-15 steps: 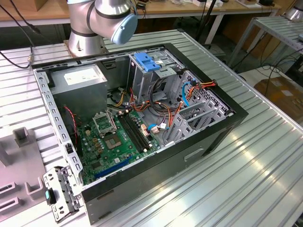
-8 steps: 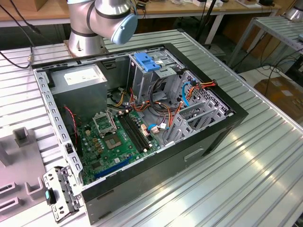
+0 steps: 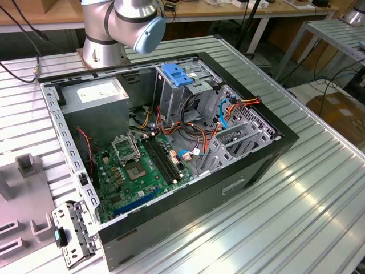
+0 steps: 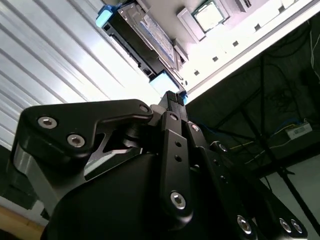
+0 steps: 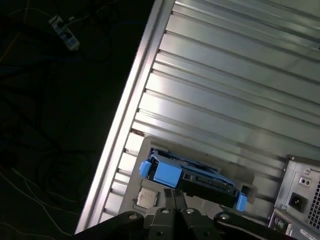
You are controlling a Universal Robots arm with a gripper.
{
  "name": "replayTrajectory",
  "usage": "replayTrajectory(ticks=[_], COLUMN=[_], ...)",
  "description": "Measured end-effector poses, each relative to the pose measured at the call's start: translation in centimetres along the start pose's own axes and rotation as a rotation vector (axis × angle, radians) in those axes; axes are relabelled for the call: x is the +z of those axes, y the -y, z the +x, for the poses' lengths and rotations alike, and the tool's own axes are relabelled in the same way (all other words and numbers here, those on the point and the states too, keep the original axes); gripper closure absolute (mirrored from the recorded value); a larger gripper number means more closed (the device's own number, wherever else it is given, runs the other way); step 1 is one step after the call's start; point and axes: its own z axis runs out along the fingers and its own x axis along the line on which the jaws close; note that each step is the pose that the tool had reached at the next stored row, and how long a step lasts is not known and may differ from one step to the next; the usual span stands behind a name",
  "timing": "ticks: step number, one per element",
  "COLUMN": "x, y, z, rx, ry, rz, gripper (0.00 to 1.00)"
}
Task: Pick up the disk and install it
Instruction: 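Pick up the disk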
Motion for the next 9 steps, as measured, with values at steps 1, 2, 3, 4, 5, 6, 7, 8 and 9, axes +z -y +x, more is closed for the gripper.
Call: replayTrajectory(ticks=[1, 2, 3, 4, 5, 6, 7, 8, 9], x=[0.00, 0.00, 0.00, 0.00, 0.00, 0.00, 0.00, 0.00, 0.00], y=[0.00, 0.00, 0.00, 0.00, 0.00, 0.00, 0.00, 0.00, 0.00], z=[0.00, 0.00, 0.00, 0.00, 0.00, 0.00, 0.00, 0.00, 0.00], rx=[-0.015, -0.045, -0.063, -0.082, -0.091, -0.115, -0.128, -0.139, -0.159], ry=[-0.0004, -0.0010, -0.0015, -0.0019, -0.0021, -0.0027, -0.0030, -0.0032, -0.0037], rz=[0.0000, 0.0000, 0.0000, 0.0000, 0.0000, 0.0000, 0.0000, 0.0000, 0.0000], gripper=[0.89, 0.89, 0.89, 0.89, 0.89, 0.89, 0.89, 0.89, 0.89])
